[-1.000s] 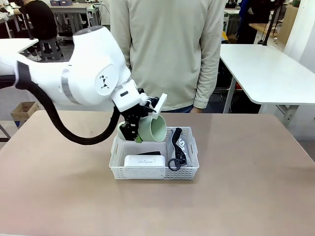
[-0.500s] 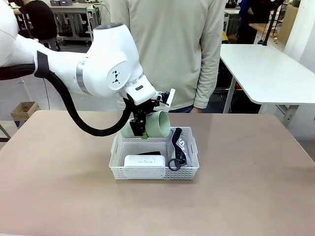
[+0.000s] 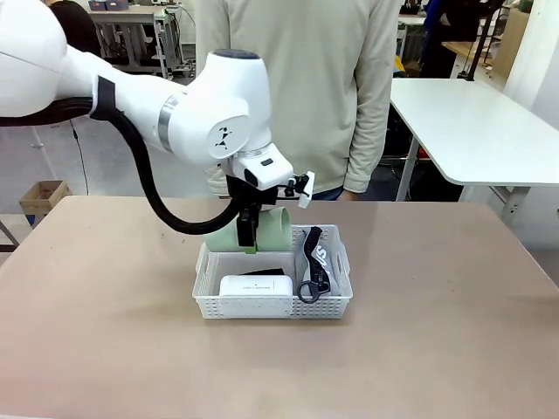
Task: Efficiently arrange items inside the basket to fit them all.
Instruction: Pick up the Reusable plastic cup and place it inside the Organizing basket.
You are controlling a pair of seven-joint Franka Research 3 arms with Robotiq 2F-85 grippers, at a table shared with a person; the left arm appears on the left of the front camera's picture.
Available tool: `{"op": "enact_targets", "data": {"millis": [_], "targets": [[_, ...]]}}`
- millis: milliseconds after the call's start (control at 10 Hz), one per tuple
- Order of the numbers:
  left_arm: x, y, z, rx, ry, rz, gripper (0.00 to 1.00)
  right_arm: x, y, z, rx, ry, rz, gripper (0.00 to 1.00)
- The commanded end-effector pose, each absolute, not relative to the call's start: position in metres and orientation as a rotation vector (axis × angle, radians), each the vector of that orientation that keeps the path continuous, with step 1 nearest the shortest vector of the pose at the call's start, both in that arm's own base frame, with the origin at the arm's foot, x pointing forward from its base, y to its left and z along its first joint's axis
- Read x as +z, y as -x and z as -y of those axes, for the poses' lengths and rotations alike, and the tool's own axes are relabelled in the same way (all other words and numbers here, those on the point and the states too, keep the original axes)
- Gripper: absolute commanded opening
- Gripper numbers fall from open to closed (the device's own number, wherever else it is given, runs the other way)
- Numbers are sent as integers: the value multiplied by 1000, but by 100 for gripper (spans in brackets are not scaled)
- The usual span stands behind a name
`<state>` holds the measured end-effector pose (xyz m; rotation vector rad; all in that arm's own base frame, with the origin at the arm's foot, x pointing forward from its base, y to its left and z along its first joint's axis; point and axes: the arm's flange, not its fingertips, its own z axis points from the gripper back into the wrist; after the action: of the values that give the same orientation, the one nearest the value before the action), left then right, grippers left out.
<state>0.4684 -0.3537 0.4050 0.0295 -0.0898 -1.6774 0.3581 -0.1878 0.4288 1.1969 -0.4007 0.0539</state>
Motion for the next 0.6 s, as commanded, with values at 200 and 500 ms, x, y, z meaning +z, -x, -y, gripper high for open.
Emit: {"op": "enact_targets", "data": {"millis": [200,500], "targets": [[400,-476,365,-1634,-40,64,0,431,-358,189,65,-1207,410,100],[386,-479,363,-1633,-53,28,0,431,-358,189,65,-1207,410,100]]}}
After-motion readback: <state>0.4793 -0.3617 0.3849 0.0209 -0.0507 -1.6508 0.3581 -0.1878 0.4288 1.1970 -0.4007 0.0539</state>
